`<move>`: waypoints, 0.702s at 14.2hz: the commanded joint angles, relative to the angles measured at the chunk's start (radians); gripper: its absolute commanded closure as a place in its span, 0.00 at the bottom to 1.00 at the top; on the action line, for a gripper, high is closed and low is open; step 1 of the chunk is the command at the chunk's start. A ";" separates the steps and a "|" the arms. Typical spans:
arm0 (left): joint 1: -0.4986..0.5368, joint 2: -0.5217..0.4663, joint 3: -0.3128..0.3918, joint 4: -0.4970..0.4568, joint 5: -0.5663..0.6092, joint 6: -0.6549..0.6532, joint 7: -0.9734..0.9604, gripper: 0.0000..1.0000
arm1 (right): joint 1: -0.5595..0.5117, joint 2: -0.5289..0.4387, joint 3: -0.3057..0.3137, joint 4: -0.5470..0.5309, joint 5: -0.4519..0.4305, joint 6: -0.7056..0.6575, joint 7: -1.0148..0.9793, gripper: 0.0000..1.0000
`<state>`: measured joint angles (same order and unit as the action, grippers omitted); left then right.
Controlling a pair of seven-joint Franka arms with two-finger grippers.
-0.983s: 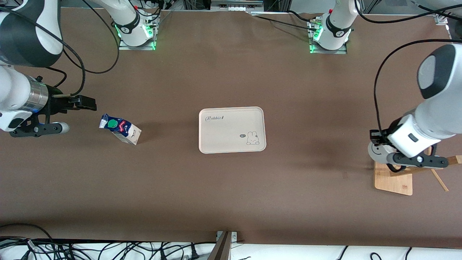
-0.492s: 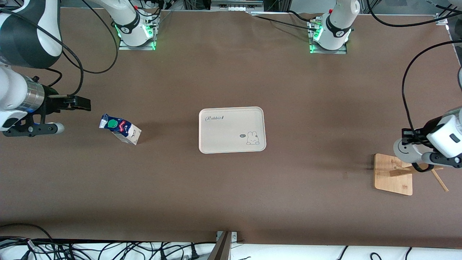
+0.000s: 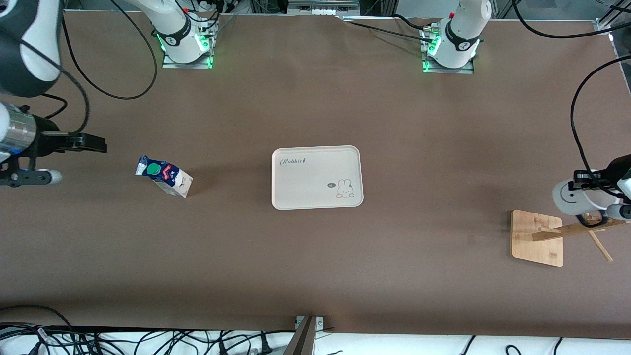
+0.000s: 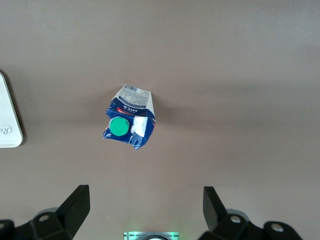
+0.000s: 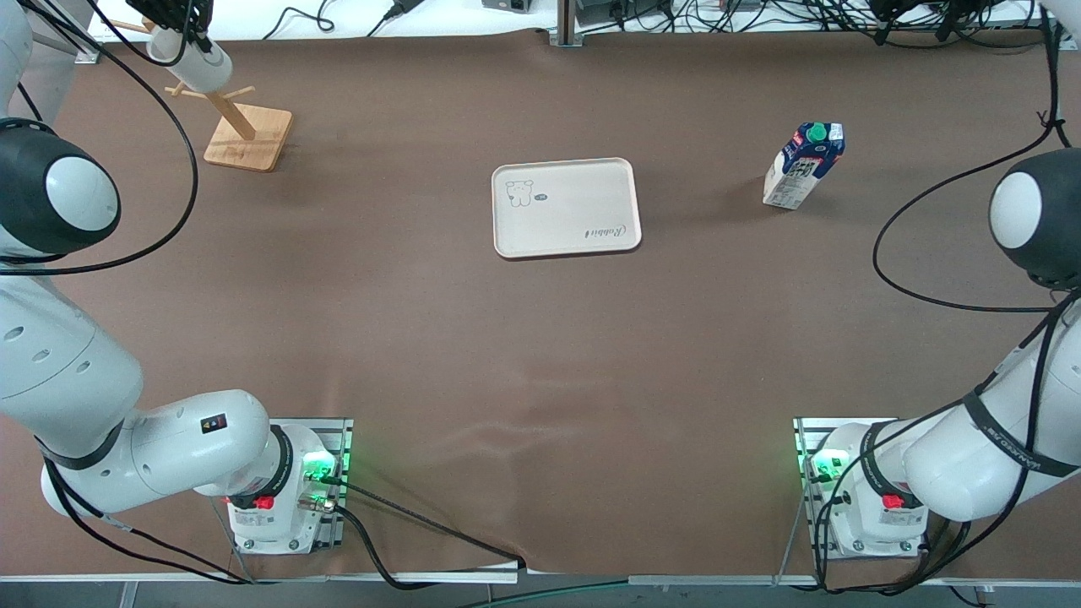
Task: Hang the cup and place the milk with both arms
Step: 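Hang the mug handle on a stand peg and open the left gripper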
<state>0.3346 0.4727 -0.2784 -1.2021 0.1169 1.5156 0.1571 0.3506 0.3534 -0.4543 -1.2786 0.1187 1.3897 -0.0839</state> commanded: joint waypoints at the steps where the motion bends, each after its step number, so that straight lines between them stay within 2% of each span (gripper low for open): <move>1: 0.006 0.015 -0.010 0.021 -0.055 -0.037 0.007 0.00 | -0.215 -0.083 0.167 -0.021 -0.013 0.000 0.004 0.00; 3: -0.005 0.011 -0.022 0.029 -0.052 -0.040 0.007 0.00 | -0.243 -0.128 0.181 -0.062 -0.011 0.009 0.009 0.00; 5: -0.029 -0.023 -0.031 0.032 -0.040 -0.043 0.004 0.00 | -0.335 -0.155 0.256 -0.076 0.005 0.009 0.006 0.00; 6: -0.031 -0.043 -0.031 0.032 -0.040 -0.043 -0.025 0.00 | -0.363 -0.156 0.269 -0.087 0.030 0.015 -0.002 0.00; 9: -0.046 -0.103 -0.018 0.007 -0.054 -0.035 -0.140 0.00 | -0.361 -0.171 0.273 -0.185 0.013 0.121 -0.011 0.00; 10: -0.087 -0.111 -0.010 -0.022 -0.052 -0.032 -0.157 0.00 | -0.352 -0.174 0.285 -0.191 -0.034 0.141 -0.022 0.00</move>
<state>0.2964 0.4072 -0.3113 -1.1794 0.0786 1.4897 0.0459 0.0104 0.2165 -0.2094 -1.3997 0.1220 1.4722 -0.0908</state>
